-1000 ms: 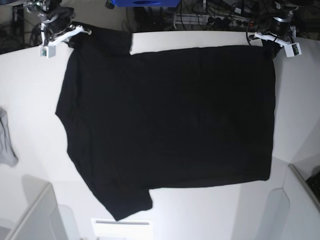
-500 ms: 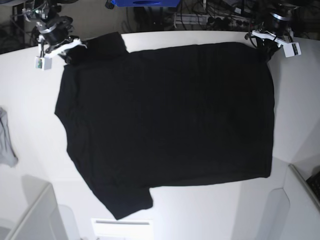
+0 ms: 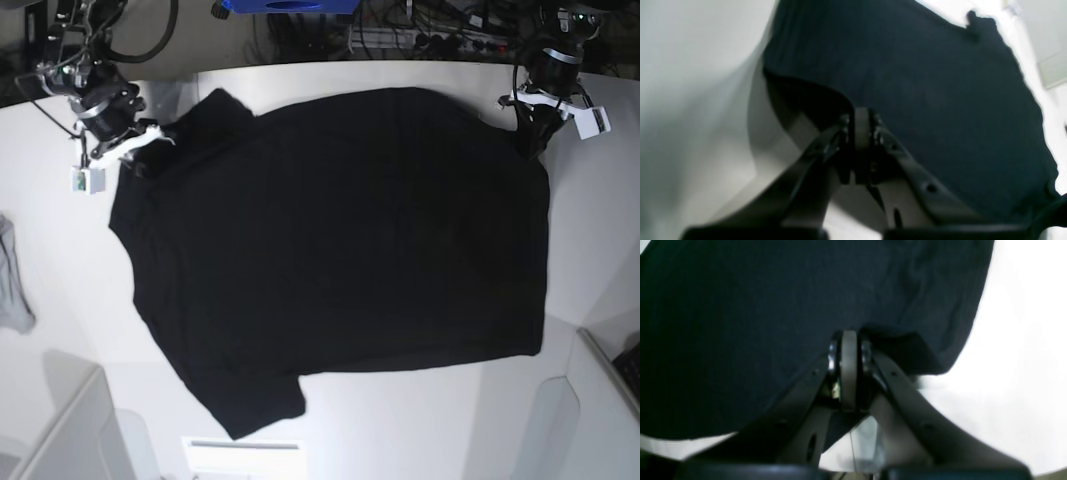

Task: Fold the T-shirt properly
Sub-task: 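Pull both shoulder corners apart and drag the shirt toward the robot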

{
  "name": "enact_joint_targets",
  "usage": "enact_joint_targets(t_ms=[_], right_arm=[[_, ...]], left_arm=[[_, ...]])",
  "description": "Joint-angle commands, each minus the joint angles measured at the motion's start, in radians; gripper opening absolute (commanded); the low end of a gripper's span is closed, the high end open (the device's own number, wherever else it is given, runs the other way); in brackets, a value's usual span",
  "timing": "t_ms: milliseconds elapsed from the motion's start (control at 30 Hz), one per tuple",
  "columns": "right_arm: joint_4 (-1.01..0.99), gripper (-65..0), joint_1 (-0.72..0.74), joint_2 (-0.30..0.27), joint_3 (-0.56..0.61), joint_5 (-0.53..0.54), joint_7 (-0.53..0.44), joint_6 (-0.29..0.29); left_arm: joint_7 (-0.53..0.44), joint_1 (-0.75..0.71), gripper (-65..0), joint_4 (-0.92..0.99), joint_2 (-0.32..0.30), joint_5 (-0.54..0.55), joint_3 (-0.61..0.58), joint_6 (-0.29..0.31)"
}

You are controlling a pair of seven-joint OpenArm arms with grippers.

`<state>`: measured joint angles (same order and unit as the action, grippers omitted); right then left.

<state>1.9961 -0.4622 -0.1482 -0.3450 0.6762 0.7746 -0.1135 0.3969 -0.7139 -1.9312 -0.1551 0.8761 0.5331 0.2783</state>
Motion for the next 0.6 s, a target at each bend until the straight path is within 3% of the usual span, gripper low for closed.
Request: enact_joint_targets(t_ms=[0, 200, 367, 567], right_arm=[[0.016, -65.0, 0.021, -0.009, -0.007, 0.012, -0.013, -0.004], [0.015, -65.0, 0.116, -0.009, -0.007, 0.012, 0.075, -0.002], [0.005, -65.0, 0.190, -0.009, 0.002, -0.023, 0.128, -0.001], [-0.028, -65.0, 0.267, -0.003, 0.004, -0.103, 0.164, -0.001]], left_arm=[[-0.023, 0.003, -65.0, -0.014, -0.008, 0.013, 0.003, 0.008], [-0.023, 0.047, -65.0, -0.011, -0.007, 0.012, 0.005, -0.003], [-0.023, 0.084, -65.0, -0.009, -0.008, 0.015, -0.001, -0.126], [-0.022, 0.130, -65.0, 0.023, -0.010, 0.013, -0.005, -0.133]])
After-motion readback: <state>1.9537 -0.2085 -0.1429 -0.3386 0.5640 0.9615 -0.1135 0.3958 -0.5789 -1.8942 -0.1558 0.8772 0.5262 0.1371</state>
